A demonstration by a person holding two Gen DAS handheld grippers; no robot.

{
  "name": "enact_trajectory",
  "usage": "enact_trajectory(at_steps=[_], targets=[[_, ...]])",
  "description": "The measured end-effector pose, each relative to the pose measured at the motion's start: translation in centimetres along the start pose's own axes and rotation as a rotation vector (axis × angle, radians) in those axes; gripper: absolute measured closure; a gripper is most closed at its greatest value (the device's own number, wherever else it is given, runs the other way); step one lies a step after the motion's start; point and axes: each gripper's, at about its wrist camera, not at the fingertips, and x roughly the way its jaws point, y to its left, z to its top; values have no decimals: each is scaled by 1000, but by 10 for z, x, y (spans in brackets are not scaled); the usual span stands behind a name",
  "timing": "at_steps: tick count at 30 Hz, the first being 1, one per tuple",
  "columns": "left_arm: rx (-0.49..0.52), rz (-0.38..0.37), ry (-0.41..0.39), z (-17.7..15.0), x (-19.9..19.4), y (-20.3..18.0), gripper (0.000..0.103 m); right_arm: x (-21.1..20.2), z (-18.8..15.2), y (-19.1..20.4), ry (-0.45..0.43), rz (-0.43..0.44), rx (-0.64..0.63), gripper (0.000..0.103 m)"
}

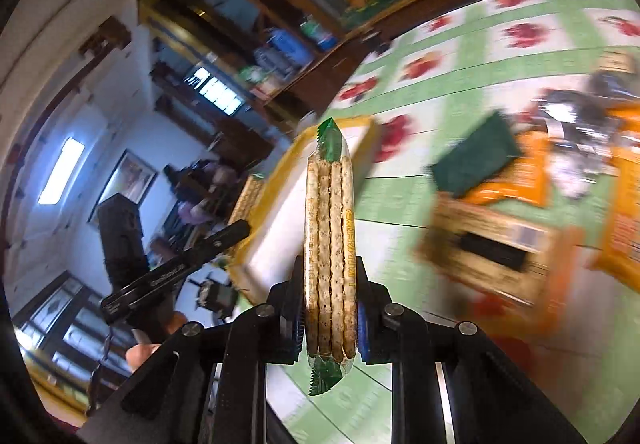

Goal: Organize snacks
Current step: 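Carry both cracker packs to the yellow tray and release them, then grasp the clear biscuit pack with the left gripper while the right grasps the orange biscuit bag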

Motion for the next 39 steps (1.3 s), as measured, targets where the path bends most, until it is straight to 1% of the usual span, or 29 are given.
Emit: enact_trajectory(at_steps=[3, 5, 7, 8, 10, 14, 15, 17, 19, 20, 22, 23, 25, 27, 28, 29, 30, 31, 32, 34, 35, 36, 37, 38, 39], targets=[[-39, 77, 9, -4, 10, 18, 59, 45, 15, 23, 45, 54, -26, 84], [-55, 117, 23, -6, 21, 23, 59, 75, 21, 37, 80, 72, -49, 84], [-76, 151, 38, -9, 28, 27, 59, 104, 26, 47, 118, 71, -68, 84], [-82, 161, 40, -10, 31, 28, 59, 119, 27, 50, 135, 56, -80, 84], [-91, 207, 40, -9, 35, 29, 58, 143, 27, 49, 169, 39, -80, 84], [-90, 269, 40, -13, 37, 30, 58, 166, 20, 39, 205, 10, -68, 84], [-90, 277, 36, -13, 36, 29, 58, 166, 19, 35, 205, 7, -66, 80], [-98, 283, 20, -14, 33, 28, 58, 165, 18, 33, 193, -14, -73, 80], [-105, 293, 0, -12, 30, 26, 58, 162, 17, 29, 182, -27, -69, 73], [-110, 292, -11, -12, 26, 25, 58, 158, 19, 27, 167, -20, -63, 67], [-121, 279, -35, -12, 16, 19, 58, 146, 20, 25, 133, -2, -64, 62], [-117, 264, -47, -12, 12, 14, 58, 133, 18, 24, 99, 16, -67, 58], [-97, 247, -67, -11, 4, 0, 58, 104, 15, 21, 7, 81, -56, 53], [-78, 213, -81, -10, -2, -16, 58, 66, 9, 15, -116, 146, -37, 44], [-67, 193, -85, -11, -5, -25, 58, 51, 6, 10, -168, 143, -26, 41], [-54, 170, -84, -11, -5, -35, 56, 30, 4, 6, -233, 131, 3, 33], [-40, 145, -82, -12, -6, -45, 50, 9, 0, -4, -286, 141, 39, 30], [-21, 123, -79, -14, -5, -56, 48, -10, -4, -13, -323, 153, 74, 30], [6, 111, -76, -17, -3, -69, 45, -31, -8, -25, -353, 132, 109, 30], [69, 79, -59, -23, 2, -94, 45, -65, -14, -40, -398, 88, 132, 29], [103, 59, -40, -27, 8, -108, 45, -84, -18, -48, -401, 29, 127, 26], [130, 38, -26, -29, 12, -119, 45, -97, -20, -52, -379, -55, 102, 22], [153, 18, -16, -32, 16, -129, 45, -109, -24, -57, -369, -104, 78, 22], [176, 4, -5, -35, 20, -139, 45, -123, -26, -65, -371, -133, 71, 22], [197, -10, 8, -38, 25, -147, 45, -133, -29, -72, -367, -185, 84, 20]])
